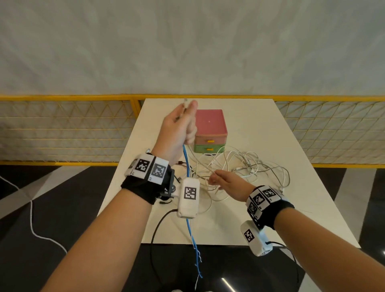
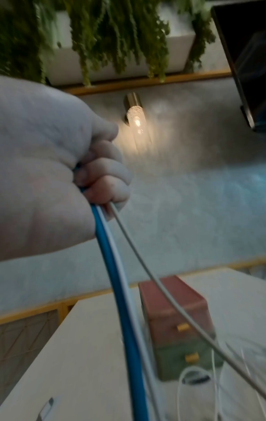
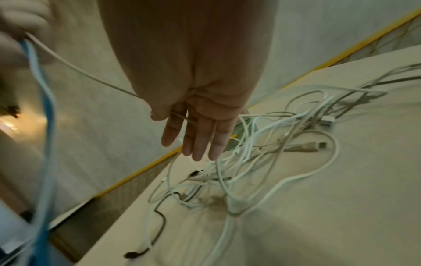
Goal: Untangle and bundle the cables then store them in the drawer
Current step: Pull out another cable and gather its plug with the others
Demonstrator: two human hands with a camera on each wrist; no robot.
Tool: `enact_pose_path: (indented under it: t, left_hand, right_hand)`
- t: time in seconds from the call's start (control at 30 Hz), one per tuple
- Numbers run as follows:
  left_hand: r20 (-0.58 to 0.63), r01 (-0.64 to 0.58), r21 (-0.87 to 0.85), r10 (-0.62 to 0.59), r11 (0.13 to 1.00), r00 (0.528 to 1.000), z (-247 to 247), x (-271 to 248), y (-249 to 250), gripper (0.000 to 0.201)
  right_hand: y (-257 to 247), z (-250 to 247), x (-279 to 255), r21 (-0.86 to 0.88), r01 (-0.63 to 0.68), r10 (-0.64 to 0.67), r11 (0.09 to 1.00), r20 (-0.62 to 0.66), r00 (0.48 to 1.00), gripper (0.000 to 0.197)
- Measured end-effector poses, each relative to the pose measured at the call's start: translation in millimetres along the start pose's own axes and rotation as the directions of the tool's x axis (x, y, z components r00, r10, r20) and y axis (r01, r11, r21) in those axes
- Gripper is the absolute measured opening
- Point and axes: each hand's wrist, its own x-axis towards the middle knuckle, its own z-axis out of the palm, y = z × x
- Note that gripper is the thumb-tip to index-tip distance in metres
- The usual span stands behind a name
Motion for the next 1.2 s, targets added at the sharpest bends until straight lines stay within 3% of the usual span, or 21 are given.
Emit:
enact_pose_path:
  t: [0.1, 0.2, 0.27, 0.33, 0.4, 0.5, 0.6, 0.67, 0.73, 0.8, 0.9, 0.97, 1.03, 1.1, 1.2]
  left_hand:
    - [-0.045, -0.016, -0.045, 0.014, 0.999, 0.999, -9, 7, 19, 0.053]
    - [-0.051, -0.025, 0.134, 0.032, 0.991, 0.998, -15, 7, 24, 0.059]
    - [-0.011, -0.031, 0.281, 0.035, 0.959, 0.999, -14, 3, 23, 0.058]
    - [0.049, -0.054, 0.397, 0.037, 0.916, 0.998, -10, -3, 20, 0.053]
    - [0.067, -0.085, 0.455, 0.061, 0.886, 0.996, -7, -6, 16, 0.044]
    - [0.070, -0.108, 0.479, 0.085, 0.871, 0.994, -2, -6, 14, 0.024]
    - [0.140, -0.065, 0.584, -0.021, 0.809, 0.990, 6, -6, 13, 0.024]
    - [0.164, -0.061, 0.657, -0.063, 0.752, 0.985, 8, -6, 12, 0.041]
    - [0.134, -0.071, 0.673, -0.027, 0.736, 0.991, 6, -3, 11, 0.040]
    - [0.044, -0.085, 0.617, 0.073, 0.783, 0.996, 4, 0, 13, 0.035]
    - [-0.143, -0.128, 0.510, 0.231, 0.851, 0.963, -4, 6, 22, 0.036]
    - [-0.224, -0.098, 0.513, 0.244, 0.852, 0.944, -13, 11, 25, 0.036]
    - [-0.225, -0.043, 0.572, 0.207, 0.819, 0.952, -19, 14, 21, 0.029]
    - [-0.171, -0.065, 0.606, 0.209, 0.793, 0.963, -17, 12, 17, 0.024]
    - [0.026, -0.167, 0.631, 0.194, 0.758, 0.981, 1, 2, 14, 0.039]
  right_hand:
    - [4, -10, 1, 0.115, -0.069, 0.071, 0.991, -0.015, 0.997, 0.027]
    - [-14, -30, 4, 0.310, -0.056, 0.092, 0.949, -0.103, 0.990, 0.027]
    - [-32, -46, 6, 0.335, 0.002, 0.067, 0.942, -0.195, 0.978, 0.023]
    - [-53, -62, 9, 0.188, 0.091, -0.034, 0.978, -0.283, 0.958, 0.020]
    - [-74, -75, 12, -0.126, 0.182, -0.214, 0.975, -0.337, 0.917, 0.023]
    - [-103, -86, 12, -0.466, 0.298, -0.463, 0.833, -0.293, 0.837, 0.025]
    - [-120, -91, 7, -0.545, 0.335, -0.544, 0.769, -0.283, 0.790, 0.018]
    - [-125, -94, 3, -0.485, 0.373, -0.557, 0.791, -0.317, 0.768, 0.010]
    - [-125, -97, -1, -0.450, 0.363, -0.529, 0.816, -0.328, 0.783, 0.011]
    - [-118, -97, -5, -0.431, 0.290, -0.435, 0.854, -0.287, 0.854, 0.013]
    - [-91, -92, -6, -0.373, 0.206, -0.296, 0.905, -0.203, 0.934, 0.020]
    - [-74, -90, -7, -0.327, 0.163, -0.234, 0.931, -0.192, 0.953, 0.024]
    - [-69, -91, -10, -0.339, 0.120, -0.199, 0.933, -0.209, 0.957, 0.025]
    - [-75, -90, -14, -0.364, 0.111, -0.206, 0.925, -0.234, 0.950, 0.025]
    - [-92, -87, -18, -0.439, 0.146, -0.273, 0.886, -0.240, 0.932, 0.023]
